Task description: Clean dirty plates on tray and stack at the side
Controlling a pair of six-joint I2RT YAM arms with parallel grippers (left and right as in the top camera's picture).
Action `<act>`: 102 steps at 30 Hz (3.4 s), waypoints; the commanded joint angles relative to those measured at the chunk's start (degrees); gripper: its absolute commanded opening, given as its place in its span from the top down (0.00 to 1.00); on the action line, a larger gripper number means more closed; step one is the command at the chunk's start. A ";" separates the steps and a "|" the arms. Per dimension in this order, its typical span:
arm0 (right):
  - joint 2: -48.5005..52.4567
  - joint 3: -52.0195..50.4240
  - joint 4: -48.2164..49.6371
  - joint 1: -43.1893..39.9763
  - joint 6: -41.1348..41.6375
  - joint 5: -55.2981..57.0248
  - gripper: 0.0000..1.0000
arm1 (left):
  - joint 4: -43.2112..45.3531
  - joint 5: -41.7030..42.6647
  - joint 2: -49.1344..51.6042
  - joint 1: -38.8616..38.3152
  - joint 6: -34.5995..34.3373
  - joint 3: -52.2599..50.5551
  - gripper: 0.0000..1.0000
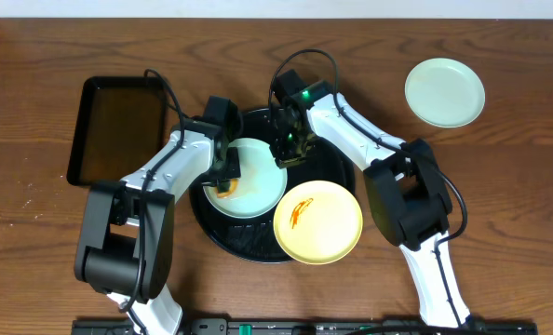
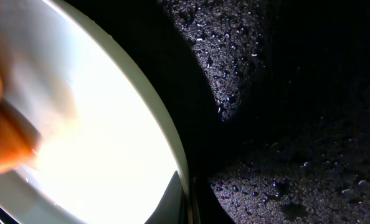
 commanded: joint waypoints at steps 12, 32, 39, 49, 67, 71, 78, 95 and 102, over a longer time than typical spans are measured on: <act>0.76 0.28 -1.16 0.02 0.61 1.97 0.99 | -0.15 -30.93 -1.03 0.85 0.57 2.12 0.93; 0.76 14.36 -10.80 0.02 -2.05 17.33 0.99 | 0.90 -2.45 -14.67 0.87 -3.96 2.19 0.92; 0.76 14.27 -13.42 0.04 -5.64 15.85 0.99 | 2.64 3.26 -13.38 0.87 -3.37 1.01 0.93; 0.76 7.96 -10.08 0.09 -3.15 4.50 0.99 | 4.13 14.36 -6.16 0.87 -0.87 0.50 0.93; 0.76 3.74 -6.71 -0.37 0.04 4.79 0.99 | -1.77 -1.68 -0.37 0.87 1.79 0.39 0.93; 0.76 3.74 -6.78 -0.35 0.02 5.40 0.99 | -1.07 -10.08 -0.37 0.87 1.46 0.39 0.93; 0.76 3.74 -6.80 -0.20 0.02 5.40 0.99 | 1.64 -13.38 -2.29 0.87 -1.70 1.88 0.93; 0.76 3.74 -5.81 -0.20 0.04 5.33 0.99 | 6.45 13.25 -5.68 0.87 -3.58 -0.33 0.92; 0.76 3.74 -5.81 -0.20 0.04 5.33 0.99 | 6.08 16.24 1.14 0.87 -4.90 -0.42 0.92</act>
